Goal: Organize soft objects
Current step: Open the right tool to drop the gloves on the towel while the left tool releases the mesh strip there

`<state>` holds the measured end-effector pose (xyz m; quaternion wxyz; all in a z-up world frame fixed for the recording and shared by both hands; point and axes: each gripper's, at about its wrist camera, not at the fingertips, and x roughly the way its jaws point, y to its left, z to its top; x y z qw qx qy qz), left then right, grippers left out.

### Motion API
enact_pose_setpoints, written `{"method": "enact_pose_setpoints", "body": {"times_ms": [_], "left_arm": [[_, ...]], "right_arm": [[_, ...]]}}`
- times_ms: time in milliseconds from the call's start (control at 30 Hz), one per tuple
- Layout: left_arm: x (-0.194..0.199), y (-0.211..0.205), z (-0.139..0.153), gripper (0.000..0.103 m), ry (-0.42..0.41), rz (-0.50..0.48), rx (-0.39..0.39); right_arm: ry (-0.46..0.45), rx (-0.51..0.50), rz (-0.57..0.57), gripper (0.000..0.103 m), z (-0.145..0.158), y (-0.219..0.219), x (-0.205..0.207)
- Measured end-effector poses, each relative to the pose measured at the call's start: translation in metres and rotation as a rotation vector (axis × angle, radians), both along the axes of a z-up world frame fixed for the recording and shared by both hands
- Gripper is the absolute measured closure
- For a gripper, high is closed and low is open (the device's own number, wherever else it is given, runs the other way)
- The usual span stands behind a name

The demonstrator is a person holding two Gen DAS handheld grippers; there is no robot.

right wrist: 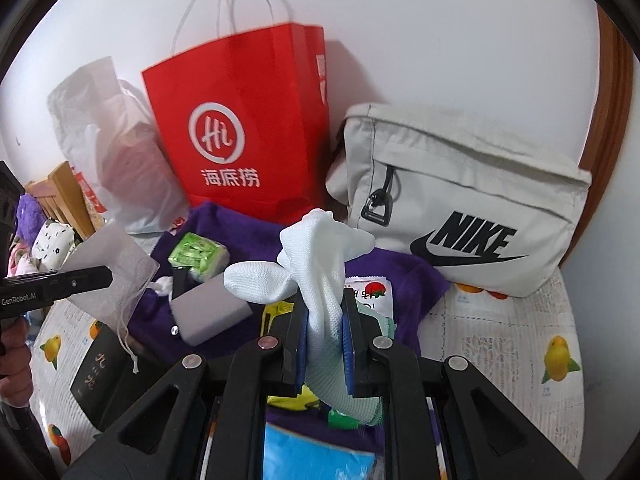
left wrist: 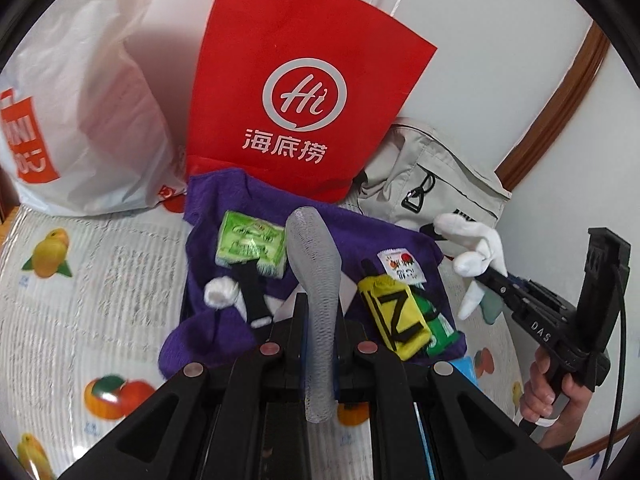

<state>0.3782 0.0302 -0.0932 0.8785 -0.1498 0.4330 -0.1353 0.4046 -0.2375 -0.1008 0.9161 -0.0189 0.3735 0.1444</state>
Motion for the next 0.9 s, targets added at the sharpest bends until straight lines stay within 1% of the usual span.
{"method": "enact_pose_setpoints", "body": {"times_ms": [167, 300, 367, 433, 533, 600, 633, 700, 733, 767, 833, 900], "left_arm": [[0.026, -0.005, -0.009, 0.095, -0.001, 0.011, 0.029], [0.046, -0.008, -0.026, 0.095, 0.034, 0.000, 0.029], [0.054, -0.009, -0.035, 0.094, 0.056, -0.003, 0.028], [0.058, -0.009, -0.043, 0.094, 0.072, 0.002, 0.029], [0.059, -0.012, -0.053, 0.094, 0.079, 0.025, 0.088], [0.061, -0.013, -0.057, 0.093, 0.094, 0.017, 0.098], [0.062, -0.013, -0.059, 0.092, 0.103, 0.006, 0.096], [0.062, -0.012, -0.058, 0.086, 0.096, 0.011, 0.097], [0.061, -0.011, -0.058, 0.078, 0.095, 0.014, 0.100], [0.062, -0.012, -0.058, 0.072, 0.093, 0.013, 0.102], [0.064, -0.010, -0.058, 0.069, 0.093, 0.025, 0.111], [0.064, -0.008, -0.059, 0.066, 0.091, 0.029, 0.109]], "right_arm": [[0.042, -0.002, -0.019, 0.089, -0.021, 0.000, 0.022], [0.094, -0.003, -0.022, 0.089, -0.042, -0.001, 0.036], [0.133, -0.010, -0.021, 0.088, -0.053, 0.000, 0.044], [0.158, -0.020, -0.014, 0.086, -0.062, 0.002, 0.048], [0.176, -0.036, 0.002, 0.085, -0.069, 0.007, 0.050], [0.170, -0.043, 0.013, 0.084, -0.069, 0.010, 0.049], [0.166, -0.044, 0.019, 0.082, -0.068, 0.011, 0.048], [0.166, -0.032, 0.029, 0.077, -0.066, 0.011, 0.047], [0.167, -0.023, 0.033, 0.073, -0.066, 0.011, 0.046], [0.168, -0.017, 0.037, 0.070, -0.065, 0.010, 0.046], [0.171, -0.012, 0.050, 0.059, -0.066, 0.011, 0.044], [0.161, -0.024, 0.053, 0.055, -0.066, 0.013, 0.043]]}}
